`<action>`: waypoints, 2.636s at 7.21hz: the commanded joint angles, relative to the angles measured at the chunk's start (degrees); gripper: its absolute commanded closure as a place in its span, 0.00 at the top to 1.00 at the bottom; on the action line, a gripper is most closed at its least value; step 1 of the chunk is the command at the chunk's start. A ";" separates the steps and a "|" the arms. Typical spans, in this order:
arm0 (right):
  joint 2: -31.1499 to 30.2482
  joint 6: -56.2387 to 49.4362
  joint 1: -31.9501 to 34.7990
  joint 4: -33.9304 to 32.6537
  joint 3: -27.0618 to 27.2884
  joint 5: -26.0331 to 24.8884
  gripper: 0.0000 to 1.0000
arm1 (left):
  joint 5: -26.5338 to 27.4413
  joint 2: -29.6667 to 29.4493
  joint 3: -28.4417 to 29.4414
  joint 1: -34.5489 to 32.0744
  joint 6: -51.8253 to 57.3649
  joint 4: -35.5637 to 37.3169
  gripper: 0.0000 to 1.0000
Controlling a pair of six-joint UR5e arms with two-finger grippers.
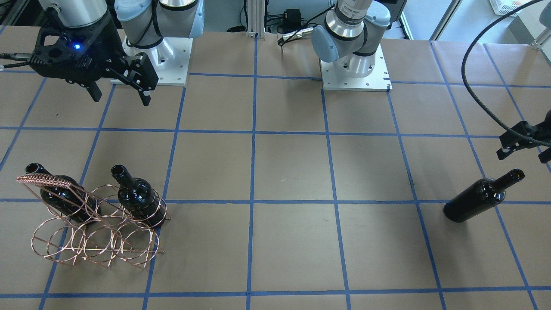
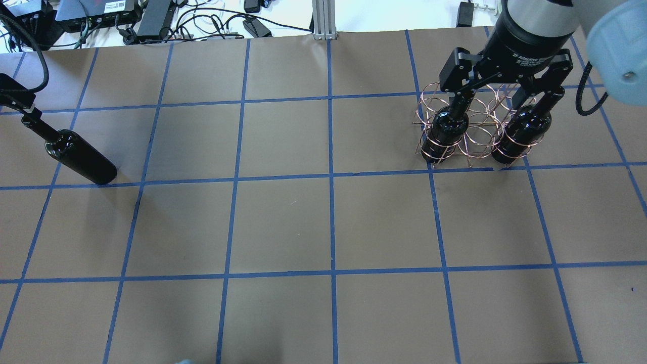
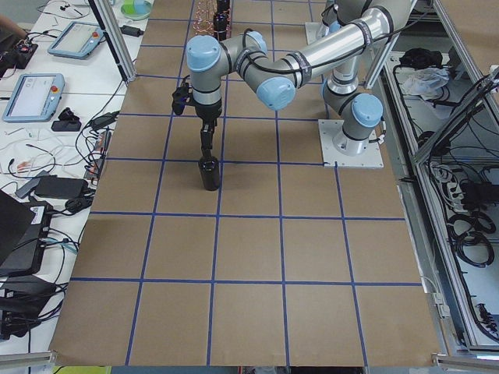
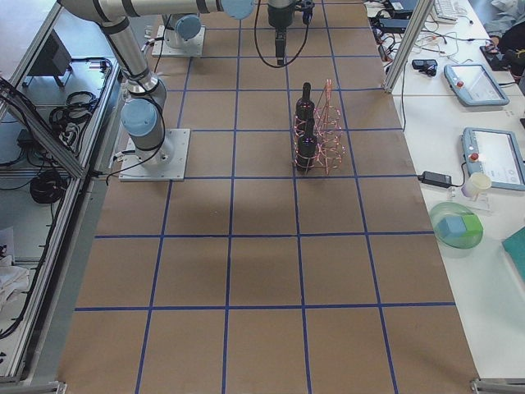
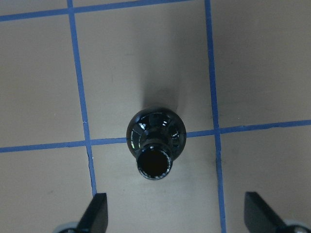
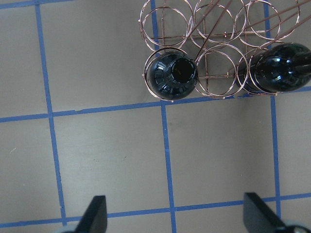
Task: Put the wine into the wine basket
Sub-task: 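Lower the left gripper and close it on the bottle neck, then lift the bottle with the left gripper and stand it upright mid-table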
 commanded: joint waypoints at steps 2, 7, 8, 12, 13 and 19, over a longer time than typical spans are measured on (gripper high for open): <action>-0.03 0.06 -0.07 0.01 0.00 -0.07 1.00 | -1.20 -3.73 -0.22 0.15 0.68 1.99 1.00; -0.03 0.06 0.01 0.01 0.00 0.02 1.00 | -1.92 -5.76 -1.01 0.15 -0.20 2.69 0.89; -0.03 0.06 -0.07 0.01 0.00 -0.07 1.00 | -1.92 -6.28 -0.92 0.24 -0.20 2.78 0.81; -0.12 -0.11 0.01 0.01 0.00 -0.07 1.00 | -1.92 -6.90 -0.92 0.50 0.24 3.92 0.24; -0.12 -0.11 0.01 0.01 0.00 -0.07 1.00 | -2.00 -6.90 -0.92 0.50 0.33 3.92 0.01; -0.21 -0.11 -0.07 0.10 0.00 -0.07 1.00 | -1.04 -0.50 -0.48 -7.11 -10.80 0.67 0.00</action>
